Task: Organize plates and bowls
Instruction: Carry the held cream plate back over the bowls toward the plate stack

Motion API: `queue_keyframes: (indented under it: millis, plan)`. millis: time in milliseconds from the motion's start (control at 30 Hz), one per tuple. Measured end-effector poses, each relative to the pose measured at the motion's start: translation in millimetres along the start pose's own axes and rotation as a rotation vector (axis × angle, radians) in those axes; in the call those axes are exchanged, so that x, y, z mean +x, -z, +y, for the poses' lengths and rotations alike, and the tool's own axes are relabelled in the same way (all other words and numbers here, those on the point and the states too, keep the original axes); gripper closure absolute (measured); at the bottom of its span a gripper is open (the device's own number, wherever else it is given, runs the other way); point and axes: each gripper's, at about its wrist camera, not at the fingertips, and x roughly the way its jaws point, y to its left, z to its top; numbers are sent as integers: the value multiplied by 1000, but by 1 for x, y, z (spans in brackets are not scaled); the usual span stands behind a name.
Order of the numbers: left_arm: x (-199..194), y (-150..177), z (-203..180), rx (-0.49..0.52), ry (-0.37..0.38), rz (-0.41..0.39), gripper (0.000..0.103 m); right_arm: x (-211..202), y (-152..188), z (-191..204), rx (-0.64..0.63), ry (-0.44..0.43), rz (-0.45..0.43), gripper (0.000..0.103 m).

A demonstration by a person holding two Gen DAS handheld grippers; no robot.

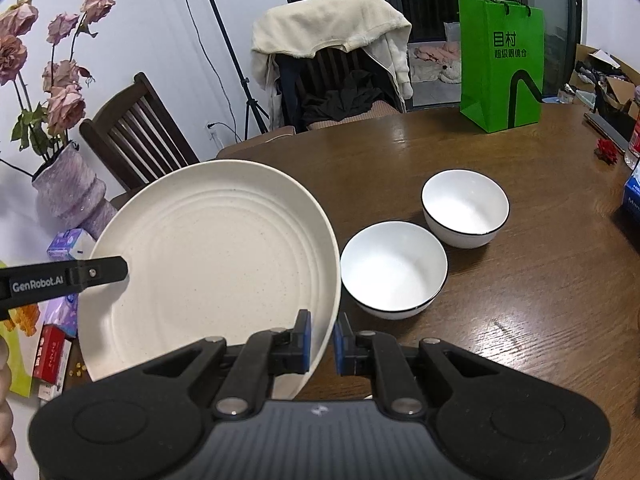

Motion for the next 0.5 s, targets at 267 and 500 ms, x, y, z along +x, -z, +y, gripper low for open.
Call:
queue_keyframes:
  millis: [267, 500]
  plan:
    - [-6, 11, 9, -21, 12, -6, 80, -2, 10, 6, -8, 0, -1, 92]
    - [-13, 21, 15, -35, 15, -12, 80, -4, 20, 9, -16, -9, -2, 92]
